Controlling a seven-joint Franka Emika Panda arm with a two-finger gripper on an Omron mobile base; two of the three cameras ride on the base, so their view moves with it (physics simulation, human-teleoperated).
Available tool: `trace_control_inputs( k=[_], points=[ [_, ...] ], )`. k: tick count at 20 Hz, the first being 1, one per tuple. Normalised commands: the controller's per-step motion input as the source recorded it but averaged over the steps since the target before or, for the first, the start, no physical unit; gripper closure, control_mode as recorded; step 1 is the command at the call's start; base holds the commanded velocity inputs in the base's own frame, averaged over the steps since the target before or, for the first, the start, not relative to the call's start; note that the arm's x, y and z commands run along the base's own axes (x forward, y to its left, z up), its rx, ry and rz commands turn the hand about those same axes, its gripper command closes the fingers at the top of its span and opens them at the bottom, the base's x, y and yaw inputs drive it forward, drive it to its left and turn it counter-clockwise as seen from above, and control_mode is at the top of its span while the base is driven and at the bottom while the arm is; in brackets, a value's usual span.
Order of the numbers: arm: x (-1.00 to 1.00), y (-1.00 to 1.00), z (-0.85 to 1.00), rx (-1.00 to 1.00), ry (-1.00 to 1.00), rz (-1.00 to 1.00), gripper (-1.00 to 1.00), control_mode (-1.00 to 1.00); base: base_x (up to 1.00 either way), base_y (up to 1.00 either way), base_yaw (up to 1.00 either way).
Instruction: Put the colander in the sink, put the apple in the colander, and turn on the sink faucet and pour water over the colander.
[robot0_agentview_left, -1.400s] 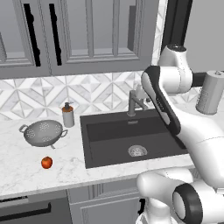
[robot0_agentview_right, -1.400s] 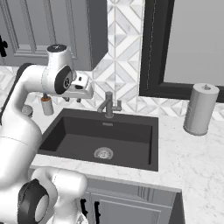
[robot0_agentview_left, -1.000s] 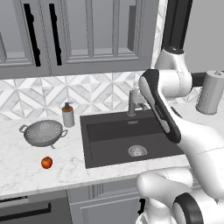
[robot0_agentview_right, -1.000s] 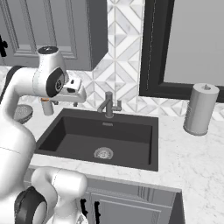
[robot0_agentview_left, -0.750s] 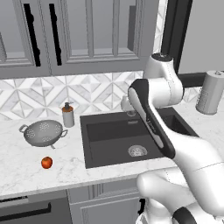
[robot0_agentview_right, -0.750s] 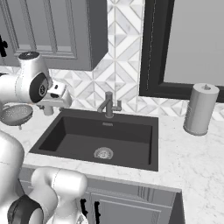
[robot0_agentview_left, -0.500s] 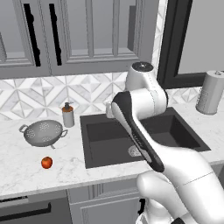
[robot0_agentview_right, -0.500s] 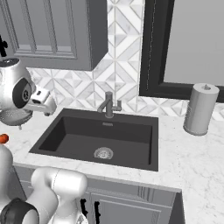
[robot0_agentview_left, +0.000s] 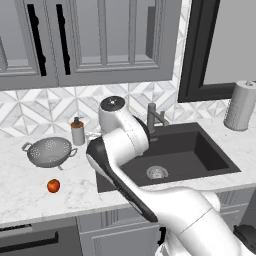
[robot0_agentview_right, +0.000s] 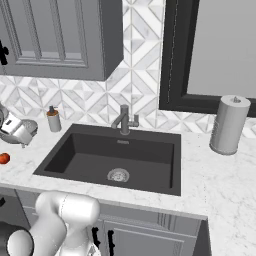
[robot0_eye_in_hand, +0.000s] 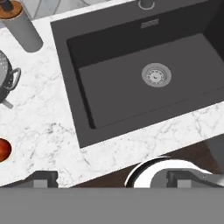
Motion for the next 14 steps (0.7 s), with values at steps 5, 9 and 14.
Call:
trace_control_inputs(
  k=[5,9,14],
  points=[
    [0.05,0.6,-0.18,0.0,0.0,-0.24,-1.0,-1.0,0.0,0.0,0.0],
    [0.0,0.22,-0.21,0.01,0.0,-0.15,-1.0,-1.0,0.0,0.0,0.0],
    [0.0,0.2,-0.23,0.01,0.0,-0.13,-1.0,-1.0,0.0,0.0,0.0]
  ],
)
